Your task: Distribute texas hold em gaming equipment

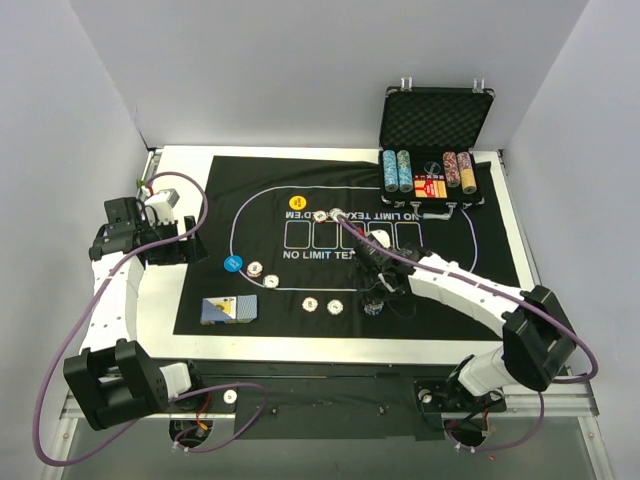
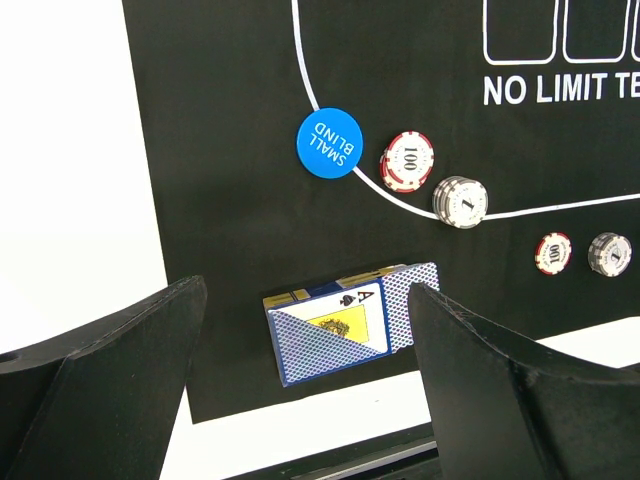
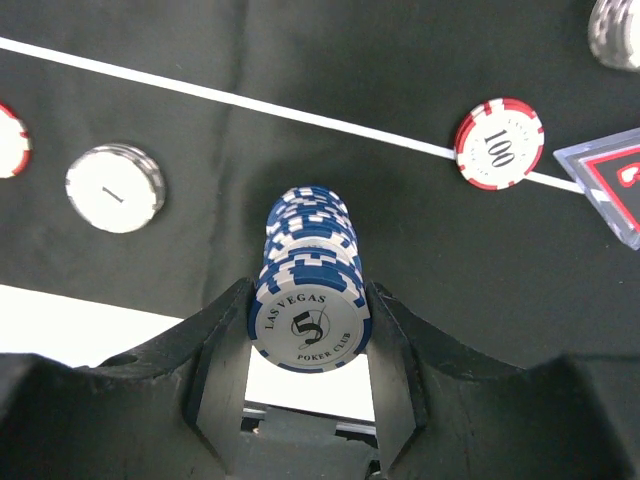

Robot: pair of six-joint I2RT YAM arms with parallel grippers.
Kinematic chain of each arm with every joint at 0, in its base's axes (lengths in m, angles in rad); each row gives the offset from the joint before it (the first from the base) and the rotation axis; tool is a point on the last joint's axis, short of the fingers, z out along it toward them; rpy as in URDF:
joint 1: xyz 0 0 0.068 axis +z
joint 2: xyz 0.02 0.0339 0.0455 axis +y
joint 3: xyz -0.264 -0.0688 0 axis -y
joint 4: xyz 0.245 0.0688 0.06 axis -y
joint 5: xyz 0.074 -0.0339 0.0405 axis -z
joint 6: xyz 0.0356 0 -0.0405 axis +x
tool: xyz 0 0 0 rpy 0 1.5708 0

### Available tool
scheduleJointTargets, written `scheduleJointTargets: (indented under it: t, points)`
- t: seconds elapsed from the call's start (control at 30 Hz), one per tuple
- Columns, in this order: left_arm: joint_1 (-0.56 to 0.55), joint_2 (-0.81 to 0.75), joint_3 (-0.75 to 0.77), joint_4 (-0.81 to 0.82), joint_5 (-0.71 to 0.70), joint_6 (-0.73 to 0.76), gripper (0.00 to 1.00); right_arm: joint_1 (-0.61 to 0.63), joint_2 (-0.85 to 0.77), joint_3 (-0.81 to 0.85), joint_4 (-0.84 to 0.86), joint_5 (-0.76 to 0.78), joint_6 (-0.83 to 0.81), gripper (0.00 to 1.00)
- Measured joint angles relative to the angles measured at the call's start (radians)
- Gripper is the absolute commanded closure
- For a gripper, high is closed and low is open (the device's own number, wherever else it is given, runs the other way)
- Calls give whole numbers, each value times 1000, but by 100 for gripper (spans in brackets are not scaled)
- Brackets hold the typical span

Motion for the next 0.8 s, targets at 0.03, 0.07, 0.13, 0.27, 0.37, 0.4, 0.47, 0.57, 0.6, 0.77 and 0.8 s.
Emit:
scheduleJointTargets:
  t: [0.03,0.07,0.13,0.27,0.37,0.4,0.47,0.57,0.6,0.77,0.8]
  points:
    - [0,0,0,0,0,0,7,0,-5,17,-11,1,-1,75]
    - [0,1,0,0,0,0,7,0,-8,35,-20,1,-2,75]
    - [0,2,0,0,1,0,7,3,-13,76,-31,2,-2,75]
    - [0,6,0,0,3,0,7,12,-8,157,-50,1,-11,75]
    - [0,8,0,1,4,-1,7,34,40,258,-71,1,-23,75]
    - [0,9,0,2,4,-2,7,46,71,300,-76,0,-27,75]
    - [0,13,0,4,5,-5,7,77,163,409,-78,-1,-36,76]
    - [0,19,0,6,7,-10,7,121,315,563,-77,-9,-51,76]
    - [0,21,0,7,7,-13,7,134,377,620,-77,-16,-55,76]
    - [1,24,0,10,8,-22,7,174,639,845,-61,-42,-75,77]
    - [1,24,0,10,7,-22,7,177,684,877,-59,-45,-77,77]
